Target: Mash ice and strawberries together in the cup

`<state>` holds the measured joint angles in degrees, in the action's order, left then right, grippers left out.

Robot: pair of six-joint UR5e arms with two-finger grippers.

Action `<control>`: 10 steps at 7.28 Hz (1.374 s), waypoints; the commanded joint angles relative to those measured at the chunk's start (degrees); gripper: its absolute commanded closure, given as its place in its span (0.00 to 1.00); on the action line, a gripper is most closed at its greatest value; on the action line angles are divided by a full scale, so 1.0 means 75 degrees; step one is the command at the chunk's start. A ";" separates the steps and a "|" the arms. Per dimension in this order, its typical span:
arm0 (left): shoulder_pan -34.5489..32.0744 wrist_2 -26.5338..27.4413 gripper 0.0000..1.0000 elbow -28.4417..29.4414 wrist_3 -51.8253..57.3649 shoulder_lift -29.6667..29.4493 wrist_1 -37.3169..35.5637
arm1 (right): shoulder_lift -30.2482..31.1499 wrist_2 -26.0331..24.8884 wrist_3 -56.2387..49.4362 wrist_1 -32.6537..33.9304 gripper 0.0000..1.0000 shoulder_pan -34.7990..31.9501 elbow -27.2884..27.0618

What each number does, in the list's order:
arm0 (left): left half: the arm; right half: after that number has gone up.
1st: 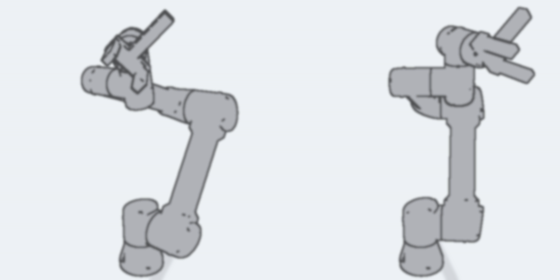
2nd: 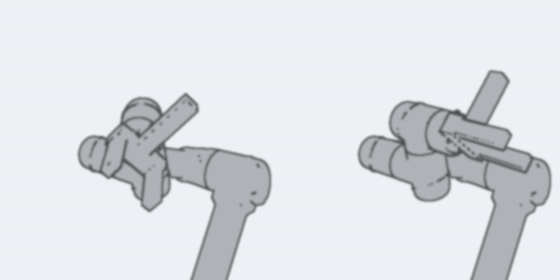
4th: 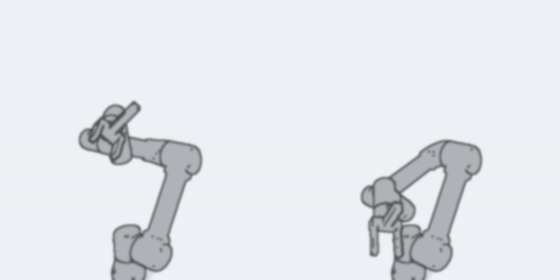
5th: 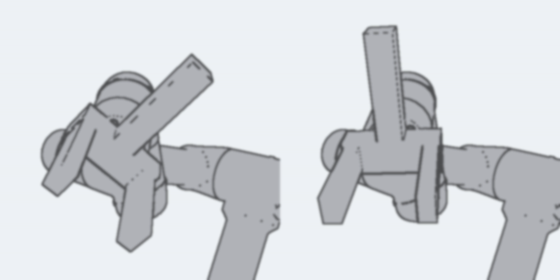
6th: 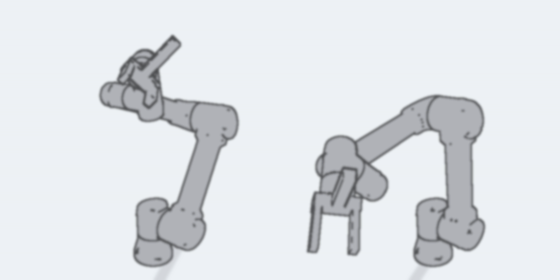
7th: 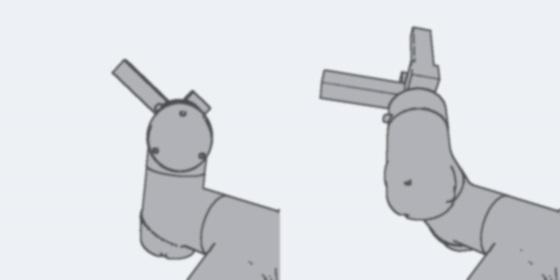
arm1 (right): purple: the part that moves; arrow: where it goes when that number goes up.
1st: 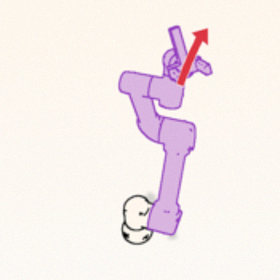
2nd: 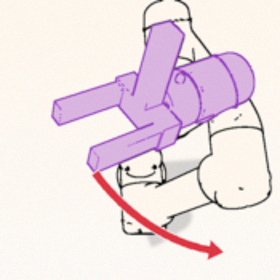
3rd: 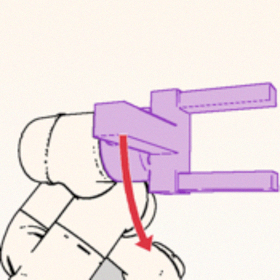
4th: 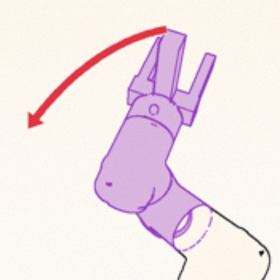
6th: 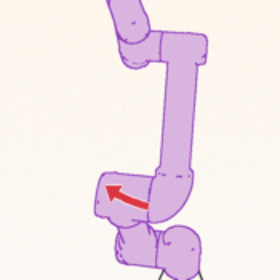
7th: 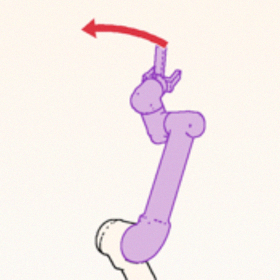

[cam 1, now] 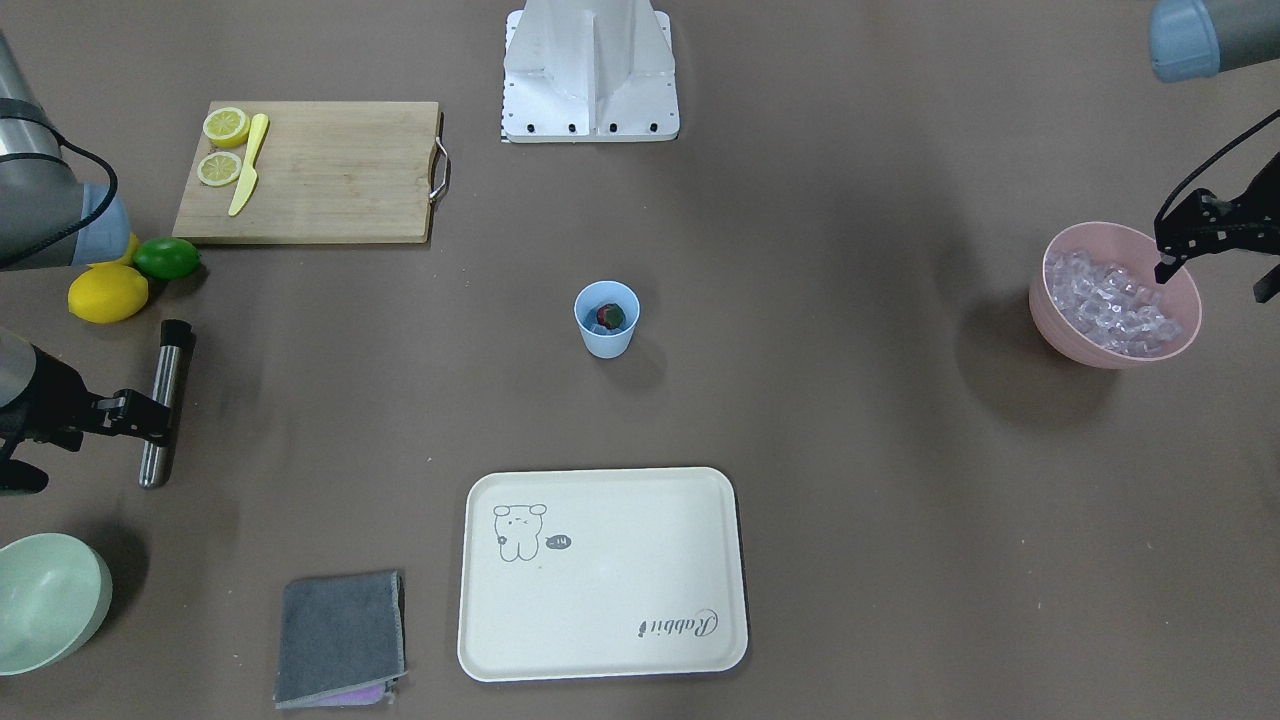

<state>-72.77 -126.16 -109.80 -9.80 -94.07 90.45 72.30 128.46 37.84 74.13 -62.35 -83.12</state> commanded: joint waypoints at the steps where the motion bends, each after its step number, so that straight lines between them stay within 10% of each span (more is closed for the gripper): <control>1: -0.0255 -0.0042 0.03 0.0202 0.0100 -0.0008 -0.0059 | 0.0040 0.0251 -0.0123 -0.0052 0.00 -0.0392 -0.0038; 10: -0.2191 -0.0921 0.03 0.2042 0.2889 -0.0476 -0.1384 | 0.1668 0.0873 -0.1084 -0.0005 0.00 -0.2642 -0.0214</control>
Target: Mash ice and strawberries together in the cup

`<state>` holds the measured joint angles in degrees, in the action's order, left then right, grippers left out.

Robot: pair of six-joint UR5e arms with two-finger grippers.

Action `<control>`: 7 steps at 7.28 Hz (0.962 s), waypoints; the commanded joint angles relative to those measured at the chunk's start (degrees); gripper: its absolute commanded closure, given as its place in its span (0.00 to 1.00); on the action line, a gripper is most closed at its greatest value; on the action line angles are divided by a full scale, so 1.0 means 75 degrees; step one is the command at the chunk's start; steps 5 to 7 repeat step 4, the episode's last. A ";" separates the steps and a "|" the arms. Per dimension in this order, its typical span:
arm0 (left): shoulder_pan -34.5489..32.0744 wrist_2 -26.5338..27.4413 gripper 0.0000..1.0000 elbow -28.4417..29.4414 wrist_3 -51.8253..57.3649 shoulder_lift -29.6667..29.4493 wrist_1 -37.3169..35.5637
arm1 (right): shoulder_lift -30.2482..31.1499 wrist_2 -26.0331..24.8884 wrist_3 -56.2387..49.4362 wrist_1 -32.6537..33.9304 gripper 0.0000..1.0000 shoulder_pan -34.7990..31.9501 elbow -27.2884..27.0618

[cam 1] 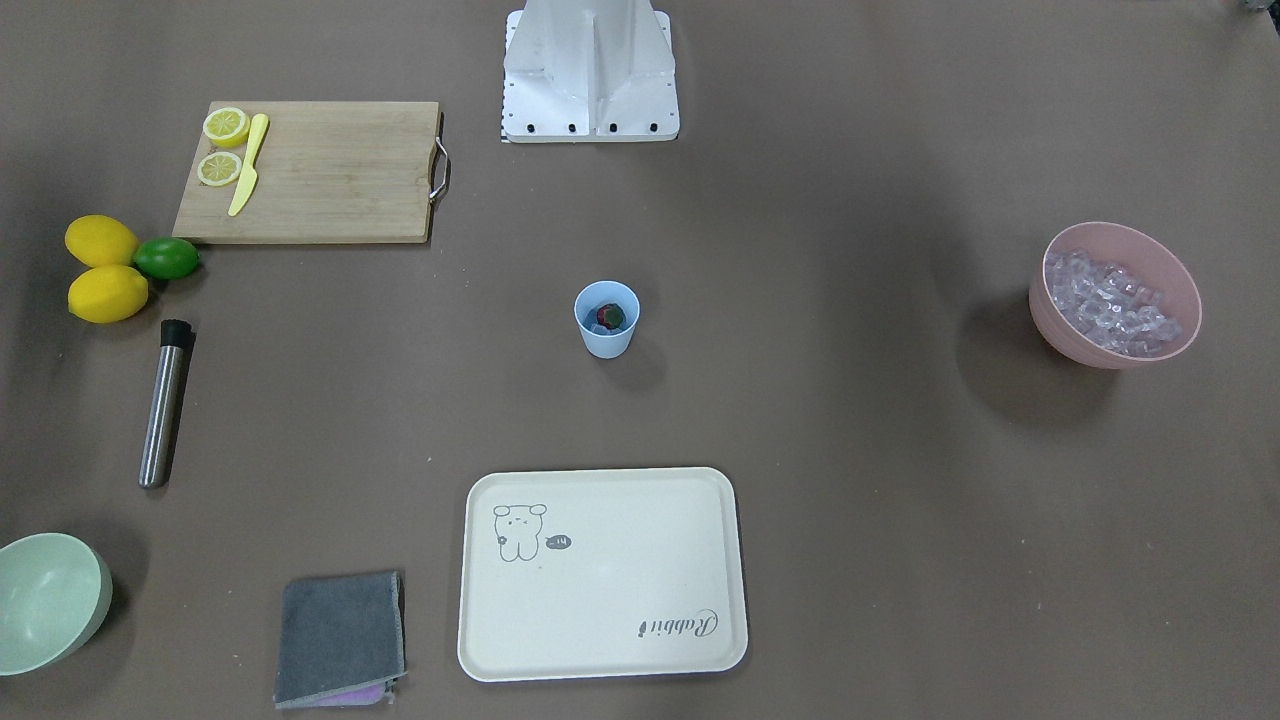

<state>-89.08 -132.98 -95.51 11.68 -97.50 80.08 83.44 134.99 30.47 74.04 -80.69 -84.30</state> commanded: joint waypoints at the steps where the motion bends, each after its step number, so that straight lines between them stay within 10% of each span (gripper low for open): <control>1: -0.0018 -0.0012 0.03 0.0137 0.0014 -0.0008 -0.0001 | 0.0264 -0.0034 -0.0415 0.0007 0.00 -0.0326 -0.0057; 7: -0.0018 0.0012 0.03 0.0125 -0.0022 -0.0019 -0.0001 | 0.0417 -0.0046 -0.0665 0.0018 0.00 -0.0445 -0.0197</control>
